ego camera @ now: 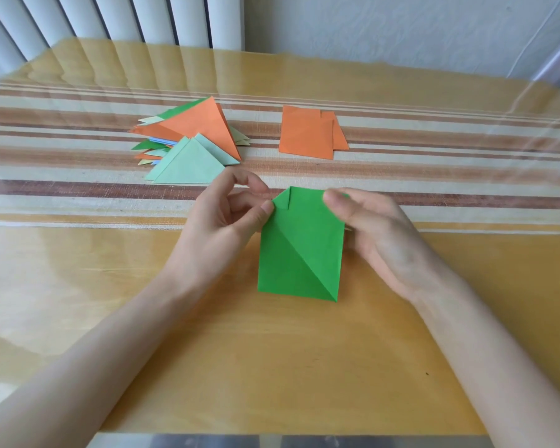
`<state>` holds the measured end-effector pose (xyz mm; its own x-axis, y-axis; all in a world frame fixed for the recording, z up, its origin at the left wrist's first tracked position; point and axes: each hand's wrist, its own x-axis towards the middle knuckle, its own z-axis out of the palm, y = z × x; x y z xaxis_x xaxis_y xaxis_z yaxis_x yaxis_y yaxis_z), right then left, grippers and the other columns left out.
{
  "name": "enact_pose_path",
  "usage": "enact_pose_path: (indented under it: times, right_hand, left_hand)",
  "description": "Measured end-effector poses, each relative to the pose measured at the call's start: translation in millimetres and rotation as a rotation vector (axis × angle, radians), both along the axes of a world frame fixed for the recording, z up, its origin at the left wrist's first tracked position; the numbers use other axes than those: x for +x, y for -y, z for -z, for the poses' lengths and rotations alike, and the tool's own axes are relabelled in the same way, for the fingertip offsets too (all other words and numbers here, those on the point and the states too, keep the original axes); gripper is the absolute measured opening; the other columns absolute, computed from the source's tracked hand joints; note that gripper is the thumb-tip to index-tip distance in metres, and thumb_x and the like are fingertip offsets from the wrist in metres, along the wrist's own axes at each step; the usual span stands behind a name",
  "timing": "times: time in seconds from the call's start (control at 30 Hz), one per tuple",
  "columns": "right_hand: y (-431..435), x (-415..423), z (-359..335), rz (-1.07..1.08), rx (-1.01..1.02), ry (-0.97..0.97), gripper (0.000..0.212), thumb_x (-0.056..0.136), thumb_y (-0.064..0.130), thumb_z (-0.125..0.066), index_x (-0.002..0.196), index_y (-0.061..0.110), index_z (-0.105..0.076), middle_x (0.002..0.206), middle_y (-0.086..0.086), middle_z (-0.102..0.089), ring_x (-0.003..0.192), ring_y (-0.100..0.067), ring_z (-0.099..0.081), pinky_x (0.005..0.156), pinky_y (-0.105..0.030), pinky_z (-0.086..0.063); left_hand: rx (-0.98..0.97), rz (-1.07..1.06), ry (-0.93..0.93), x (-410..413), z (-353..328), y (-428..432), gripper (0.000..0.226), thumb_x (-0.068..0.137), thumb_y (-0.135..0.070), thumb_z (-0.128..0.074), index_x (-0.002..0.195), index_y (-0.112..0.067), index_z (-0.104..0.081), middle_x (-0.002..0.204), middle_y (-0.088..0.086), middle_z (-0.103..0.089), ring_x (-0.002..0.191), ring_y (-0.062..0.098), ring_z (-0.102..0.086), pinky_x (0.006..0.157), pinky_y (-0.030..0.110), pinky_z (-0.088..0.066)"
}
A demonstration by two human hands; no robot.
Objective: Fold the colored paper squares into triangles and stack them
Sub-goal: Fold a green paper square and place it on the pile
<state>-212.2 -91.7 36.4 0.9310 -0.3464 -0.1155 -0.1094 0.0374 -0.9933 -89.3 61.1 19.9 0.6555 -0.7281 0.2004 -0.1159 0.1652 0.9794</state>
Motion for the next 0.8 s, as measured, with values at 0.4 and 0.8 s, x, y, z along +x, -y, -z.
enact_pose_path:
  times: [0.4,0.8]
  right_hand:
    - [3,1,3,0.153,-0.155,-0.036,0.006,0.085,0.008,-0.067,0.087,0.006,-0.073,0.085,-0.006,-0.075,0.078,-0.011,-0.068,0.069,-0.02,-0.05]
    - [-1,-13,5,0.035,-0.725,0.134,0.049,0.077,0.069,-0.057,0.109,0.032,-0.053,0.113,0.009,-0.053,0.111,-0.003,-0.048,0.092,-0.009,-0.031]
  left_hand:
    - [0.015,-0.036,-0.008,0,3,1,0.017,0.091,0.002,-0.058,0.091,-0.014,-0.052,0.07,0.0,-0.068,0.073,0.016,-0.061,0.07,0.027,-0.047]
    - [0.243,-0.254,-0.016,11,3,-5,0.011,0.092,-0.007,-0.06,0.089,-0.016,-0.054,0.065,-0.005,-0.068,0.057,0.011,-0.063,0.054,0.033,-0.045]
